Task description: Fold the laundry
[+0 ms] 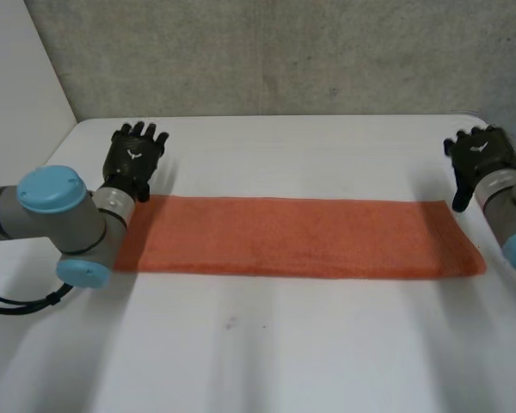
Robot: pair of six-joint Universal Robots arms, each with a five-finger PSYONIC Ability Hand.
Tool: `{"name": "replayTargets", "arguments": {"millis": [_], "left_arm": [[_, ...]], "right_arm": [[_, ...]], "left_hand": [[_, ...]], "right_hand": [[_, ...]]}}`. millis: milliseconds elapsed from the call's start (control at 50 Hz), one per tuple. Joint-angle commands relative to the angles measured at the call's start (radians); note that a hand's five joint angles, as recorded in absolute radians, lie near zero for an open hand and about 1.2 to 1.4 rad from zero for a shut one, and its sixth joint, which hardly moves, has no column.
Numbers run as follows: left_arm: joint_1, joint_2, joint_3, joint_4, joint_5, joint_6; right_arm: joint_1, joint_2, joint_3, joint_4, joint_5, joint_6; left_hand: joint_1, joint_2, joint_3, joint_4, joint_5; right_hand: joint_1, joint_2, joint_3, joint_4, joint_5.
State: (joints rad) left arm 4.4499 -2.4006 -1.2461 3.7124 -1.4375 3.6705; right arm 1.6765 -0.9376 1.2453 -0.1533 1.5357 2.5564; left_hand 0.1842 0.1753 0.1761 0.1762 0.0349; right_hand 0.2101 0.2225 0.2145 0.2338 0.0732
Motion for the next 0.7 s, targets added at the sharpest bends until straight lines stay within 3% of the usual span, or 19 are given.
{"name": "replayTargets", "arguments": {"millis": [20, 160, 280, 360, 440, 700], "left_arm": [[-0.001, 0.220, -0.186, -0.006, -0.006, -0.010], [-0.003, 0.436, -0.406, -0.005, -0.006, -0.053], [-0.009, 0.570, -0.556, -0.066, -0.047, -0.229], [-0.004, 0.626, -0.595, -0.184, -0.098, -0.377], [-0.004, 0.627, -0.595, -0.268, -0.116, -0.437], [-0.004, 0.620, -0.610, -0.292, -0.152, -0.457]], "right_arm": [[-0.003, -0.199, 0.121, 0.003, -0.037, 0.104], [-0.009, -0.432, 0.334, 0.026, -0.152, 0.111], [-0.079, -0.515, 0.495, 0.034, -0.223, 0.099], [-0.119, -0.515, 0.560, 0.031, -0.247, 0.100], [-0.165, -0.494, 0.605, 0.020, -0.296, 0.093], [-0.224, -0.307, 0.594, -0.034, -0.345, -0.001]], "left_hand": [[-0.010, -0.001, -0.002, -0.002, -0.035], [-0.010, -0.001, -0.002, -0.002, -0.035], [-0.010, -0.001, -0.002, -0.002, -0.035], [-0.010, -0.001, -0.002, -0.002, -0.035], [-0.010, -0.001, -0.002, -0.002, -0.035], [-0.010, -0.001, -0.002, -0.002, -0.035]], "right_hand": [[-0.036, -0.048, -0.040, -0.059, -0.073], [-0.036, -0.048, -0.040, -0.059, -0.073], [0.039, 0.027, 0.035, 0.016, 0.002], [0.133, 0.121, 0.129, 0.110, 0.096], [0.265, 0.253, 0.261, 0.241, 0.228], [0.348, 0.335, 0.343, 0.324, 0.310]]}}
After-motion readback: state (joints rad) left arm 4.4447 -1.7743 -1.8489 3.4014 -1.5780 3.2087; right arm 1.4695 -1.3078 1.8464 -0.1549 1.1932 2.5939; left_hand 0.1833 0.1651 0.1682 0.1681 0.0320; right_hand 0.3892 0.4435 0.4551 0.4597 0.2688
